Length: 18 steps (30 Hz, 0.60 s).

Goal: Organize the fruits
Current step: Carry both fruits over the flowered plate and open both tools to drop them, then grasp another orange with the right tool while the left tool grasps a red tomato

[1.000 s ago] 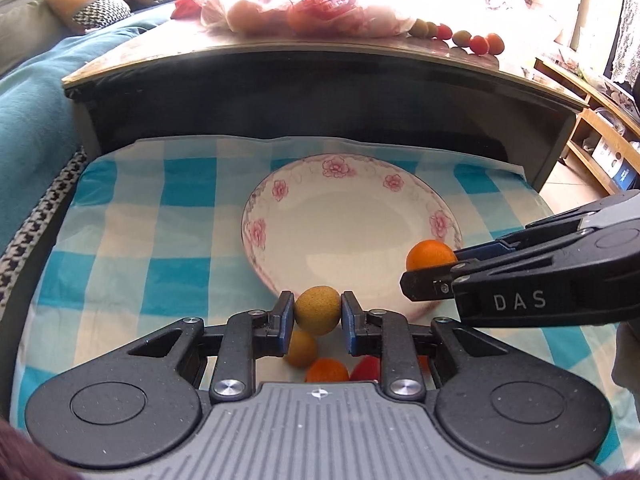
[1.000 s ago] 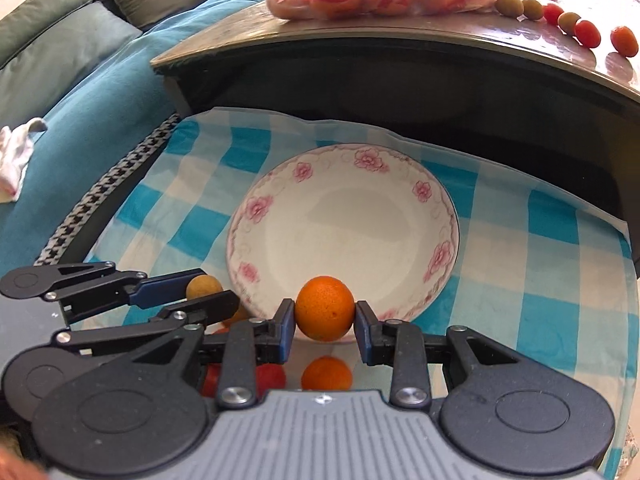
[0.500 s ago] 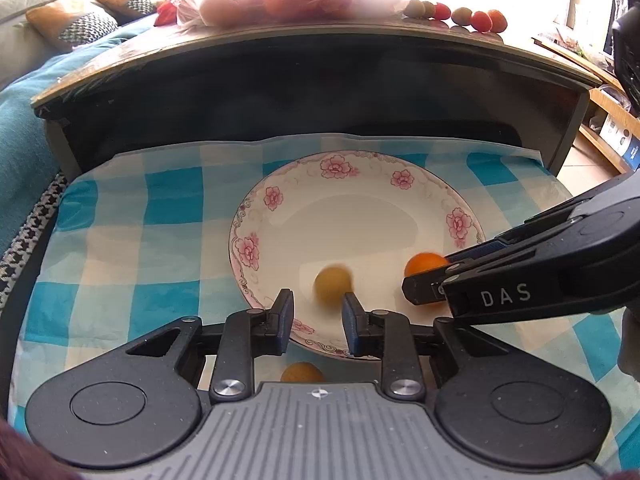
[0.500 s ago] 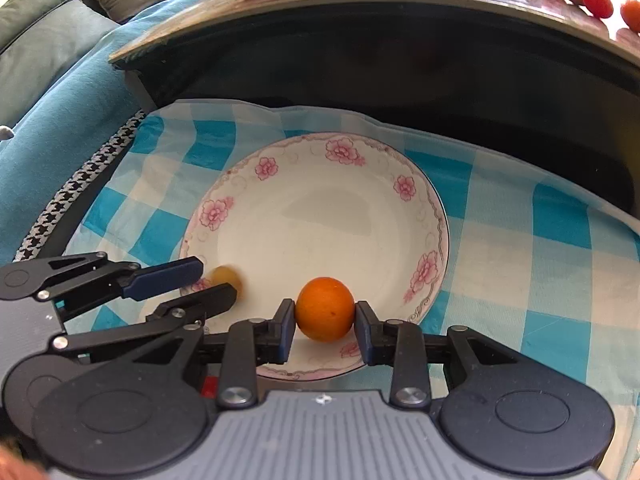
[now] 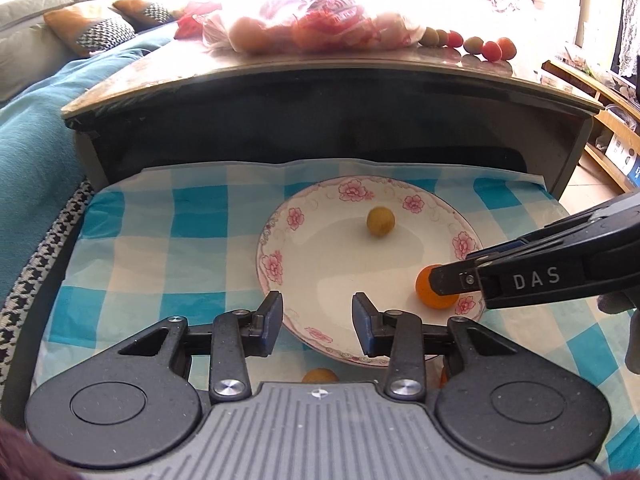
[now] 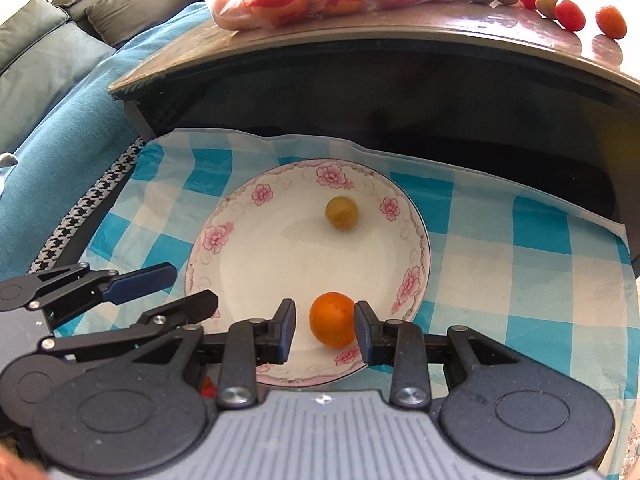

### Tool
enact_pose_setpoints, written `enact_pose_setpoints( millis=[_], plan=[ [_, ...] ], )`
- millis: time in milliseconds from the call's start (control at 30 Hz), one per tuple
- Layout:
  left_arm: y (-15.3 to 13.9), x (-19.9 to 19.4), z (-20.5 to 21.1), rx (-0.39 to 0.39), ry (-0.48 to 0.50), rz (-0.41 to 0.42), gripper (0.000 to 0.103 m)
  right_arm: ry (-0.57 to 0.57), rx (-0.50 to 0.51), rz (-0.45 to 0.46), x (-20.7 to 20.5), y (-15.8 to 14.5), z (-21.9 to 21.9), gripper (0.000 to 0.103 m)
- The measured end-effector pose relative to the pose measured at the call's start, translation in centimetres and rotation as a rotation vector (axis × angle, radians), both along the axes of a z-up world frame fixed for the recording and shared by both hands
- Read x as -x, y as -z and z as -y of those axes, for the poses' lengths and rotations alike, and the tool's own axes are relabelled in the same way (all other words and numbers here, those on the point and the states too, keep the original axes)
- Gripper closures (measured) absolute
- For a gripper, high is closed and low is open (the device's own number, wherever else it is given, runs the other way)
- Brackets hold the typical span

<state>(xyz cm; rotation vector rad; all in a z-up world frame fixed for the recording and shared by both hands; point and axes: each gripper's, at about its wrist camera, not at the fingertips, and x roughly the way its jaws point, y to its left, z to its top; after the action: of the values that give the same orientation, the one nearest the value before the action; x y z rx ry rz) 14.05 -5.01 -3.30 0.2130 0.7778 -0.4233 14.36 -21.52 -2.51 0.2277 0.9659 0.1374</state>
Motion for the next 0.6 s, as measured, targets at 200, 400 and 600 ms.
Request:
enact_pose_setpoints(
  millis=[200,400,600],
  plan=[
    [-0.7,1.2,-1.1,0.003,-0.018,-0.007,0.055,0.003,0.004,0.001,1.5,-0.6,-0.1,0.069],
    [-0.9,2.6,-1.9,0.005,-0.024,-0.022,0.055,-0.002,0.003,0.002,2.9,-1.1,-0.4,0.069],
    [-0.1,3.6,-3.0,-0.005,-0.047,-0.059,0.054,-0.011,0.010,-0.018,4.2,-0.7,-0.9,0.069]
  ],
)
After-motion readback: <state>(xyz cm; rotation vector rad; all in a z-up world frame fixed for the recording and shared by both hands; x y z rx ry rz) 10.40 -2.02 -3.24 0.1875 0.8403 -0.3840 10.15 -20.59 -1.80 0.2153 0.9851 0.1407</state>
